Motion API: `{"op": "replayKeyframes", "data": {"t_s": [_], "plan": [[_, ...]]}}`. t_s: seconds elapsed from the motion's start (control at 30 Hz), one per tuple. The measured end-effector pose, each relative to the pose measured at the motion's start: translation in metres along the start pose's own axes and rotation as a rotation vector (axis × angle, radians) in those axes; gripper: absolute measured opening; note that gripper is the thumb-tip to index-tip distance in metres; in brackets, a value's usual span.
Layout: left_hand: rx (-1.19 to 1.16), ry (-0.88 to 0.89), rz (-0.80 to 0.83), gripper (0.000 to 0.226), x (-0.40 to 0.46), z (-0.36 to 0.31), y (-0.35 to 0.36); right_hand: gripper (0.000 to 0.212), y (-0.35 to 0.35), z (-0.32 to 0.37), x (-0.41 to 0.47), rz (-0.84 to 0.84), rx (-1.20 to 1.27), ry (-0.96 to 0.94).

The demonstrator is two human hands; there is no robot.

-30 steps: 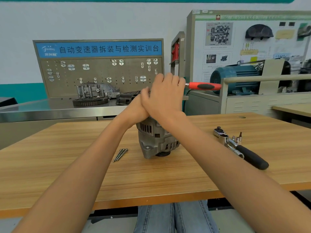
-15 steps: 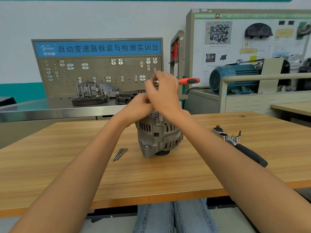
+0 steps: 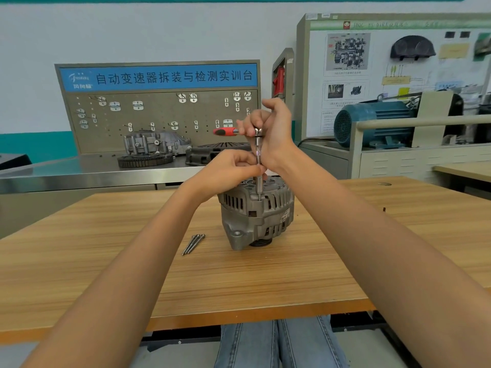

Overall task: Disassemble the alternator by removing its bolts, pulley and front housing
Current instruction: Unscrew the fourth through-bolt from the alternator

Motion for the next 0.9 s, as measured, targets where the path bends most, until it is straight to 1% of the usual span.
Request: {"op": "replayKeyframes", "data": {"t_s": [0.07, 0.13, 0.17, 0.2, 0.23, 0.27, 0.3, 0.33, 0.4, 0.5, 0.57, 0.6, 0.63, 0.67, 0.7, 0.77, 0.8, 0.87, 0.9], "plan": [[0.005, 0.005, -0.022, 0.009, 0.001, 0.002, -0.002, 0.056, -0.002, 0.003, -0.004, -0.033, -0.145, -0.068], [0.026, 0.013, -0.037, 0.006, 0.002, 0.003, -0.004, 0.044, -0.003, 0.013, -0.014, -0.112, -0.424, -0.23], [0.042, 0.019, -0.044, 0.004, 0.002, 0.001, -0.005, 0.036, -0.001, 0.02, -0.022, -0.158, -0.639, -0.361], [0.065, 0.035, -0.06, 0.001, 0.002, -0.001, -0.006, 0.028, 0.004, 0.026, -0.032, -0.212, -0.92, -0.513], [0.095, 0.057, -0.087, 0.006, 0.002, -0.003, -0.007, 0.02, 0.009, 0.028, -0.042, -0.298, -1.228, -0.647], [0.129, 0.079, -0.111, 0.014, 0.001, -0.006, -0.009, 0.018, 0.012, 0.027, -0.051, -0.395, -1.47, -0.738], [0.148, 0.09, -0.123, 0.021, 0.0, -0.009, -0.01, 0.022, 0.014, 0.027, -0.06, -0.476, -1.589, -0.789], [0.147, 0.091, -0.12, 0.026, 0.0, -0.009, -0.01, 0.026, 0.015, 0.029, -0.067, -0.523, -1.6, -0.823], [0.125, 0.092, -0.097, 0.024, -0.001, -0.01, -0.009, 0.028, 0.016, 0.032, -0.074, -0.533, -1.497, -0.869], [0.105, 0.111, -0.078, 0.008, -0.003, -0.013, -0.008, 0.025, 0.014, 0.035, -0.069, -0.506, -1.411, -0.846], [0.11, 0.109, -0.069, 0.015, -0.002, -0.013, -0.005, 0.017, 0.013, 0.035, -0.06, -0.47, -1.382, -0.811], [0.104, 0.096, -0.063, 0.014, -0.001, -0.011, -0.004, 0.015, 0.012, 0.033, -0.054, -0.434, -1.358, -0.779], [0.088, 0.075, -0.057, 0.01, -0.001, -0.008, -0.004, 0.019, 0.012, 0.032, -0.047, -0.383, -1.302, -0.731], [0.07, 0.048, -0.053, 0.013, 0.0, -0.004, -0.004, 0.026, 0.01, 0.029, -0.039, -0.314, -1.187, -0.652], [0.06, 0.026, -0.051, 0.017, 0.0, -0.002, -0.004, 0.033, 0.007, 0.026, -0.03, -0.243, -1.013, -0.535], [0.048, 0.006, -0.043, 0.013, 0.001, 0.0, -0.002, 0.041, 0.0, 0.018, -0.019, -0.14, -0.632, -0.283], [0.036, 0.005, -0.036, 0.011, 0.0, 0.001, -0.001, 0.046, -0.002, 0.014, -0.015, -0.101, -0.471, -0.202], [0.008, 0.002, -0.028, 0.012, 0.001, 0.002, -0.001, 0.056, -0.003, 0.01, -0.011, -0.029, -0.232, -0.116], [-0.005, -0.003, -0.033, 0.012, 0.002, 0.003, -0.002, 0.06, -0.002, 0.008, -0.01, -0.002, -0.163, -0.096]]}}
Point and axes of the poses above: each hand's wrist, its own x-axis towards the middle knuckle, its own y-axis out of the palm, z = x × y, the point moved 10 cm from there along x, towards the middle knuckle, and after that the axes turned 7 degrees about -z, right-handed, at the moved point
